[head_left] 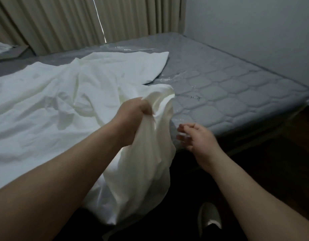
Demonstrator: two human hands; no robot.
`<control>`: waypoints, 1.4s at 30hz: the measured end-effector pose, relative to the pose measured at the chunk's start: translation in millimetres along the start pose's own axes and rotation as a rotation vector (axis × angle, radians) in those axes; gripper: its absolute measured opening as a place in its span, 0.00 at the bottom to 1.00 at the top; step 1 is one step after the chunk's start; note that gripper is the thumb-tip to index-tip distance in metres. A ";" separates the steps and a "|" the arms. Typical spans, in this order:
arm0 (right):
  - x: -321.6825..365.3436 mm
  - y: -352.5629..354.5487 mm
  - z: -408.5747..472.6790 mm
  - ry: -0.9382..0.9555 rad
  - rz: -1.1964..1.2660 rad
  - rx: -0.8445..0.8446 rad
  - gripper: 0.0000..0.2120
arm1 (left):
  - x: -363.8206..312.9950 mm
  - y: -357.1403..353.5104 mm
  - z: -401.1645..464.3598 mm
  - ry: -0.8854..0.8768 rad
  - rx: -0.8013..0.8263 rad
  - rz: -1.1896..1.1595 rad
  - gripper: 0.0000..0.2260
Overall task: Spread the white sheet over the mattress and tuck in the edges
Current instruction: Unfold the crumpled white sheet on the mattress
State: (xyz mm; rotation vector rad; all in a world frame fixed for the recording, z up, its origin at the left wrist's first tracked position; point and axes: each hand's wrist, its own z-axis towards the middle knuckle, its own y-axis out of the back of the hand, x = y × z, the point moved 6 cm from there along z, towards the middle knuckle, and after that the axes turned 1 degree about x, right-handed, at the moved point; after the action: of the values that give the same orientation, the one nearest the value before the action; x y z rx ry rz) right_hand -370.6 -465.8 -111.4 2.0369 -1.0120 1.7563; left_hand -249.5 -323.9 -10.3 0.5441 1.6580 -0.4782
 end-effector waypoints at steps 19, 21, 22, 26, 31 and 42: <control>-40.1 -54.0 73.6 -0.149 -0.481 0.358 0.08 | -6.3 10.2 1.4 -0.019 0.020 -0.327 0.04; -36.5 -55.3 69.1 -0.195 -0.436 0.398 0.06 | -2.4 13.0 0.3 -0.004 -0.043 -0.300 0.06; -32.5 -54.5 67.3 -0.215 -0.366 0.406 0.06 | -2.4 13.1 -1.4 -0.008 -0.095 -0.266 0.07; 0.1 -23.9 74.6 -0.268 0.064 0.215 0.12 | -6.0 41.2 -0.9 -0.118 -0.406 -0.015 0.06; 52.0 37.7 67.3 -0.014 0.502 0.025 0.25 | 8.7 87.8 -0.8 0.057 -0.689 0.445 0.07; 72.9 12.7 -80.1 0.335 -0.048 0.556 0.20 | -12.5 -93.5 -39.0 0.006 0.111 0.529 0.26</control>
State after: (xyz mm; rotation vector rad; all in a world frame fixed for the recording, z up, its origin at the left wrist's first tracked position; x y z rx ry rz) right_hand -437.9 -450.0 -27.1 1.9104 -0.3966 2.4457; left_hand -334.6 -376.8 8.6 1.0298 1.4240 -0.1773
